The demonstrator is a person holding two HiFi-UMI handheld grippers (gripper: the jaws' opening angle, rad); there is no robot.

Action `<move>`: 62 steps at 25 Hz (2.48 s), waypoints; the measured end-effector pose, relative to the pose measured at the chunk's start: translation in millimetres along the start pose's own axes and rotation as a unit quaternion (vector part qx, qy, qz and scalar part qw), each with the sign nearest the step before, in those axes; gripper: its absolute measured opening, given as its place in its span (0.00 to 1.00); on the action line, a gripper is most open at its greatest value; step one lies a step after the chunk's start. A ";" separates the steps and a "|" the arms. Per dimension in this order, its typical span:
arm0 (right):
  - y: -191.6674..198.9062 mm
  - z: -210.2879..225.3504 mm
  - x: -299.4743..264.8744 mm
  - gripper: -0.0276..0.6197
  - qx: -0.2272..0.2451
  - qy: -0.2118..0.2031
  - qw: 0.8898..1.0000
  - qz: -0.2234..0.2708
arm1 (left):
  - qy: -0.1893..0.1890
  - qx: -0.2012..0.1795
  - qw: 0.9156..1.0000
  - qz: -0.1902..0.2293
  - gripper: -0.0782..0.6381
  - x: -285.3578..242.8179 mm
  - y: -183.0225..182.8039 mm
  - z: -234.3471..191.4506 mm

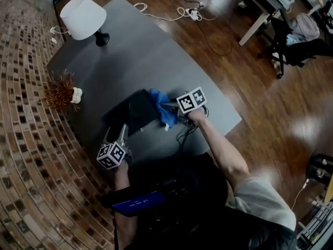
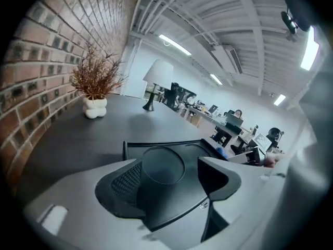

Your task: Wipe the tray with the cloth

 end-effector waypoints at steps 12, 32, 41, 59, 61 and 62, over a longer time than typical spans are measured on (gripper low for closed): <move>-84.6 10.2 -54.1 0.25 0.008 0.002 0.998 0.060 | -0.033 -0.035 0.998 -0.033 0.55 -5.1 1.5 11.2; -148.1 -52.4 -97.5 0.25 0.347 0.069 0.928 -0.119 | -0.056 0.332 0.921 0.198 0.55 38.3 49.0 2.4; -47.2 -44.2 -38.2 0.24 0.180 0.001 0.969 -0.168 | -0.040 0.329 0.916 0.226 0.55 -0.3 -5.5 -62.1; -56.4 -16.4 -25.7 0.24 -0.128 -0.037 0.982 0.131 | 0.092 0.149 0.984 0.027 0.50 60.5 52.9 54.9; -49.2 -18.0 -30.3 0.25 -0.116 -0.036 0.987 0.105 | 0.092 0.177 0.979 0.050 0.50 57.8 66.1 61.5; -38.9 -20.9 -27.0 0.24 -0.112 -0.043 0.989 0.091 | 0.096 0.184 0.976 0.061 0.50 55.4 68.1 65.0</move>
Point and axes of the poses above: the fingertips, and each gripper's own axes: x backward along the fingers, z to its right, y out of its underside, the point moved 10 cm from there along x, backward along the fingers, and after that the axes turned 9 degrees about y, right-handed, at the moved point
